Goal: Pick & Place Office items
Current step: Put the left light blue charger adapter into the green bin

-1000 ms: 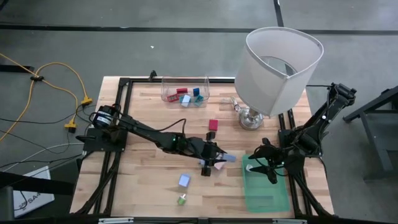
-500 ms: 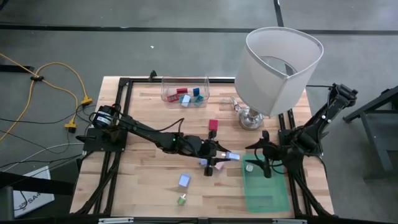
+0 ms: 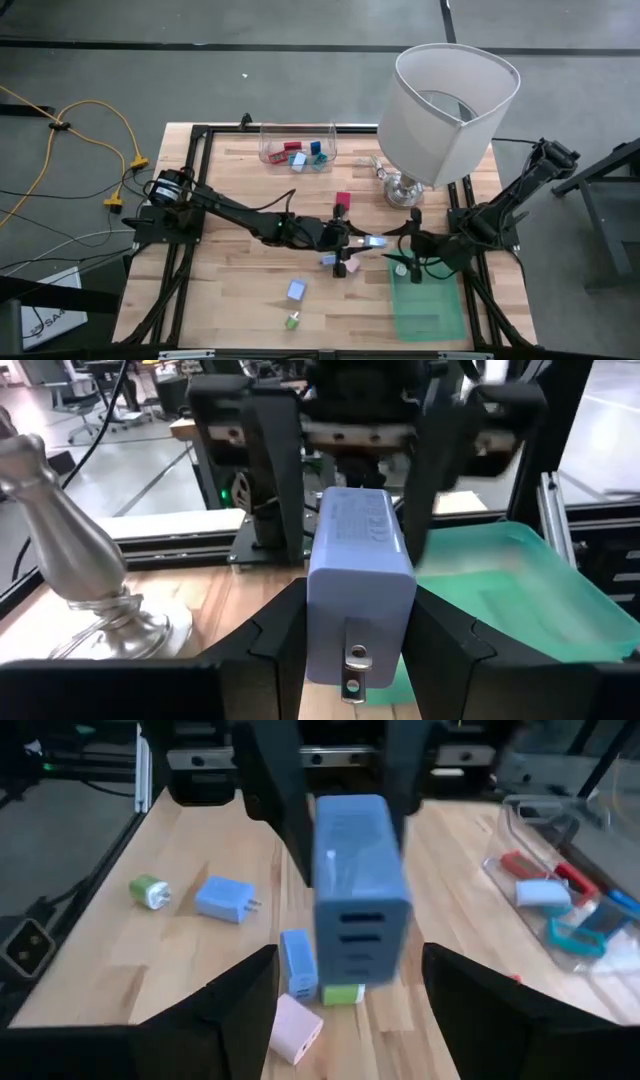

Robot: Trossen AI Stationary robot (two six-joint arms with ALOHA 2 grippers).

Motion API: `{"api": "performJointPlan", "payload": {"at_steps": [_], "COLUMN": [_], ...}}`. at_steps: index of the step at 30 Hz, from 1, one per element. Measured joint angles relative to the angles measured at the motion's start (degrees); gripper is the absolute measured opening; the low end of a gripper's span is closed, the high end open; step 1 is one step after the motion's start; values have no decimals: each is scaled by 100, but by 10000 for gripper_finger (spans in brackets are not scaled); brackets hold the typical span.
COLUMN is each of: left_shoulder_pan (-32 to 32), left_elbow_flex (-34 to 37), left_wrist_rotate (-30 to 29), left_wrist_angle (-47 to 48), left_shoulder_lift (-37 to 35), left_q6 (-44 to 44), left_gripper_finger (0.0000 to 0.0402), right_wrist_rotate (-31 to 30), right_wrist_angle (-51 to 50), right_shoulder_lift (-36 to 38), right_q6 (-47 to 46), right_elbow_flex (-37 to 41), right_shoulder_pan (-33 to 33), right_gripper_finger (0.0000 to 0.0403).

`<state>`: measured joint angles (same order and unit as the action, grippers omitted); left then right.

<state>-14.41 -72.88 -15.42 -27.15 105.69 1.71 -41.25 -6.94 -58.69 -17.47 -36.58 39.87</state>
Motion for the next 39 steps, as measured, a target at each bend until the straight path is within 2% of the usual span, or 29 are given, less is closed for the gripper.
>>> {"api": "performJointPlan", "payload": {"at_steps": [8,17,32,39], "left_shoulder_pan": [37,37,30,30], "left_elbow_flex": [0,0,0,0], "left_wrist_rotate": [0,0,28,21], "left_wrist_angle": [-18,-14,19,27], "left_shoulder_lift": [-2,-2,-2,-2], "left_q6": [-18,-19,-3,69], "left_gripper_finger": [127,127,127,127], "right_wrist_rotate": [-77,-78,-85,-85], "right_wrist_angle": [773,914,896,899], "right_shoulder_lift": [-441,-444,-440,-436], "right_q6": [949,1016,971,933], "right_elbow_flex": [0,0,0,0], "right_shoulder_pan": [-104,-89,-91,-91], "right_gripper_finger": [233,230,133,115]}}
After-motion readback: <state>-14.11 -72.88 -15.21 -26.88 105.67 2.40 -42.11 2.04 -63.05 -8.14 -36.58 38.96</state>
